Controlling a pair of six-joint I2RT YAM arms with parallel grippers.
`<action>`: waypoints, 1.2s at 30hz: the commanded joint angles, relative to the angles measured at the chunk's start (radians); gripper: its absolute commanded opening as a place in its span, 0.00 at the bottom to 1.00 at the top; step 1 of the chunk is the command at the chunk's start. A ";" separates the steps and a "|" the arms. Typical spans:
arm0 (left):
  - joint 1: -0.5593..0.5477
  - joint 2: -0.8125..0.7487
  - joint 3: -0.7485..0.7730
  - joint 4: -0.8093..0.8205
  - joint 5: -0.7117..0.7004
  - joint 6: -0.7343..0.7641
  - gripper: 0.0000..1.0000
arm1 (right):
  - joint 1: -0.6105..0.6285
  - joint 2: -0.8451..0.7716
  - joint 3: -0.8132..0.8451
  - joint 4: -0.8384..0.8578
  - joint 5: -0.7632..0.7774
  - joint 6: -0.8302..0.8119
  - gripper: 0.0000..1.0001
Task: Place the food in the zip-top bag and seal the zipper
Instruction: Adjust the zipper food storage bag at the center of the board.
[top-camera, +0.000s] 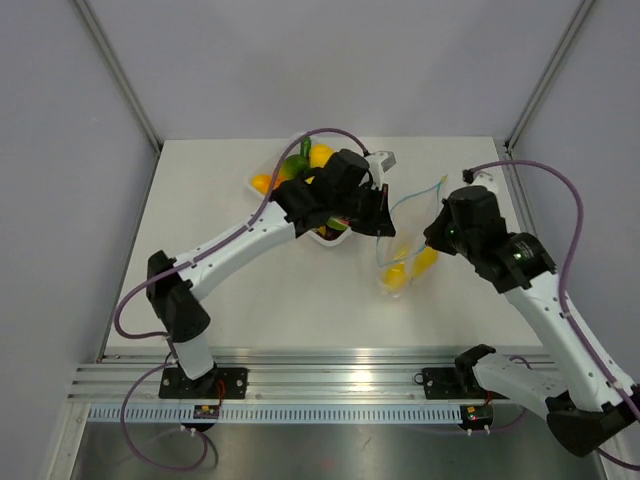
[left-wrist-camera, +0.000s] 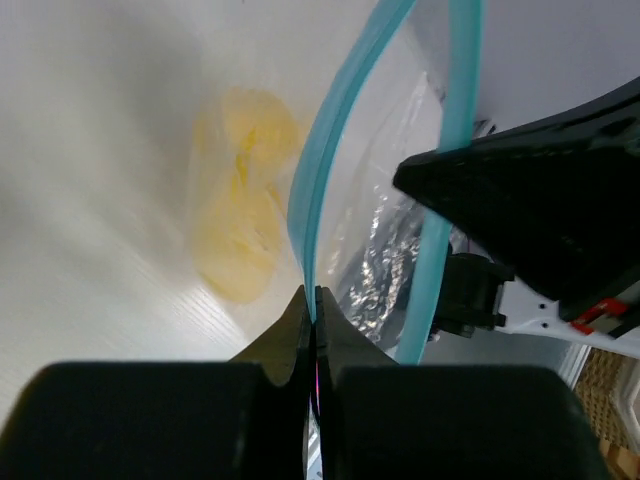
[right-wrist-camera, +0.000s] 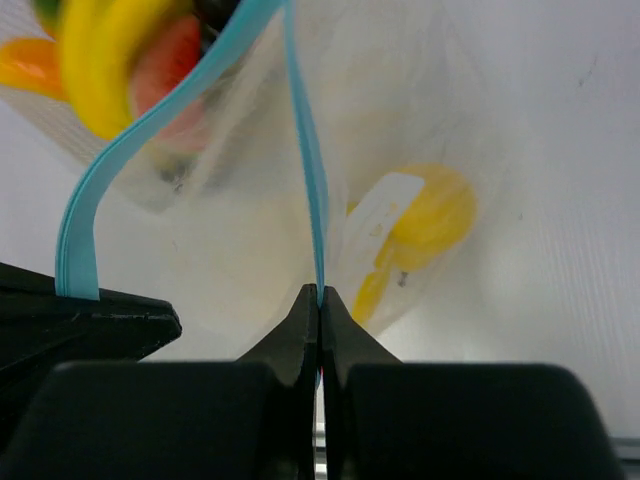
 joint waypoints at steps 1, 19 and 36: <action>0.003 0.165 -0.110 0.036 0.082 -0.015 0.00 | 0.003 0.096 -0.157 0.026 0.026 0.014 0.00; 0.006 0.071 -0.124 0.013 0.076 0.014 0.00 | 0.003 0.030 -0.104 -0.023 0.028 0.027 0.00; 0.003 0.026 -0.138 0.009 0.048 0.008 0.00 | 0.003 -0.023 -0.112 -0.062 0.017 0.056 0.36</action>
